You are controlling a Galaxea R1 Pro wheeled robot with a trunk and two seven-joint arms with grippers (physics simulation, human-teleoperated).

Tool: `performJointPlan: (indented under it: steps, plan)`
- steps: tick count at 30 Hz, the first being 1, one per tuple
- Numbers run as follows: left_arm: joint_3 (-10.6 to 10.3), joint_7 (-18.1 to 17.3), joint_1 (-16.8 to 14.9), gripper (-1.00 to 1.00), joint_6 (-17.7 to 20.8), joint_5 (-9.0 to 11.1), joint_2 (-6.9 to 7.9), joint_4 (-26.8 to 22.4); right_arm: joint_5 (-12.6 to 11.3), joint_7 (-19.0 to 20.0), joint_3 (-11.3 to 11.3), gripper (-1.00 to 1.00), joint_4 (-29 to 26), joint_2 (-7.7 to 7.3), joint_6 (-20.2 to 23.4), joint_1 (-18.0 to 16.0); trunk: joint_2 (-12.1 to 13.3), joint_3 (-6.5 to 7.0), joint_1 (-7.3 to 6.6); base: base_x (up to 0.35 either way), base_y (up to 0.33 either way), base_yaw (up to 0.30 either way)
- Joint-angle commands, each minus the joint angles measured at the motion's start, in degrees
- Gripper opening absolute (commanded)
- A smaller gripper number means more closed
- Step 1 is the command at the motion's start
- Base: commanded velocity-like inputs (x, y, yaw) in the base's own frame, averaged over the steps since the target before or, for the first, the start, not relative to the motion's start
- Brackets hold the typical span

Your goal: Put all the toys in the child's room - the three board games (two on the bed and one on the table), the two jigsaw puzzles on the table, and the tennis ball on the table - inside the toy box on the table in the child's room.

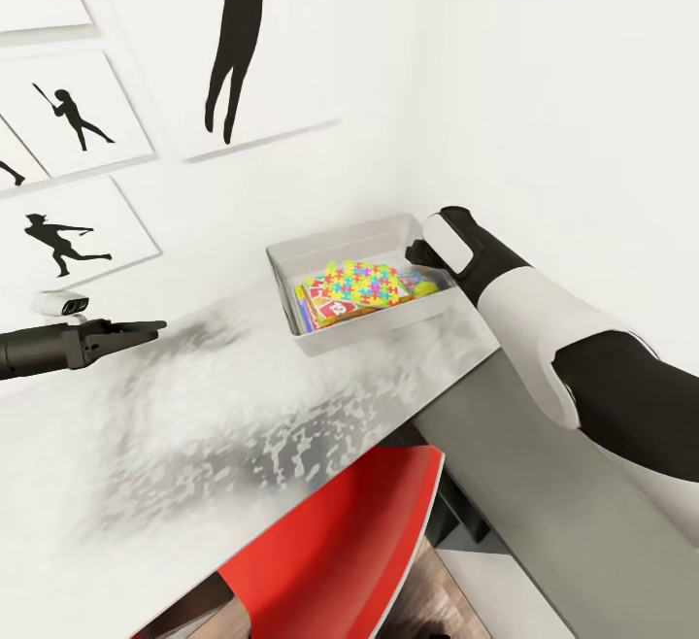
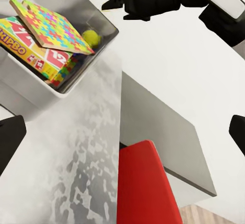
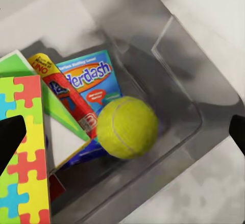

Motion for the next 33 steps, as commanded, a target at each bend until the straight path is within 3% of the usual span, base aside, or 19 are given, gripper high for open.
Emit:
performJointPlan:
  steps: [1,11,14,17,19,21,24,25,27,28,33]
  plan:
    - [-0.01,-0.24,-0.04,1.0,0.61,-0.07,0.02,0.0,-0.57,-0.43,0.47,1.0,-0.06,-0.03,0.22,-0.07,-0.1,-0.09,0.03,0.0,0.0,0.0]
    - [0.05,-0.24,-0.04,1.0,0.61,-0.08,0.1,-0.06,-0.6,-0.68,0.24,1.0,-1.04,0.12,0.44,-0.23,-0.1,-0.09,0.03,0.0,0.0,0.0]
    - [0.24,-0.24,-0.04,1.0,0.61,-0.11,0.11,-0.08,-0.69,-0.79,0.1,1.0,-4.2,-0.04,2.08,-0.31,-0.1,-0.09,0.03,0.0,0.0,0.0]
    - [0.68,-0.24,-0.04,1.0,0.61,-0.11,0.11,-0.08,-1.05,-0.82,-0.45,1.0,-11.31,-0.34,7.04,-0.18,-0.1,-0.09,0.03,0.0,0.0,0.0]
    - [0.82,-0.24,-0.04,1.0,0.61,-0.12,0.11,-0.09,-1.23,-0.79,-1.83,1.0,-17.41,-0.51,11.16,-0.01,-0.1,-0.09,0.03,0.0,0.0,0.0]
    - [0.98,-0.24,-0.04,1.0,0.61,-0.1,0.11,-0.09,-2.07,-0.78,-5.42,1.0,-24.7,-0.78,16.4,0.25,-0.1,-0.09,0.03,-0.007,0.0,0.0]
    - [1.18,-0.24,-0.04,1.0,0.58,-0.05,0.11,-0.09,-4.52,-0.76,-10.57,1.0,-32.33,-1.3,20.43,2.31,-0.1,-0.09,0.03,-0.113,0.0,0.0]
    - [1.2,-0.24,-0.04,1.0,0.55,-0.04,0.11,-0.09,-6.32,-0.72,-12.28,1.0,-35.51,-2.12,21.3,4.15,-0.1,-0.09,0.03,-0.248,0.0,0.0]
    - [1.21,-0.24,-0.04,1.0,0.53,-0.03,0.11,-0.09,-9.03,-0.7,-13.3,1.0,-38.4,-3.56,21.41,6.1,-0.1,-0.09,0.03,-0.282,0.0,0.0]
    - [1.21,-0.24,-0.04,1.0,0.53,-0.03,0.11,-0.09,-11.47,-0.7,-13.69,1.0,-40.36,-4.74,21.41,7.48,-0.1,-0.09,0.03,-0.303,0.0,0.0]
    - [1.29,-0.24,-0.04,1.0,0.47,-0.1,0.17,-0.09,-32.43,-0.69,-14.39,1.0,-55.15,-12.96,21.41,18.05,-0.1,-0.09,0.03,-0.146,0.0,0.0]
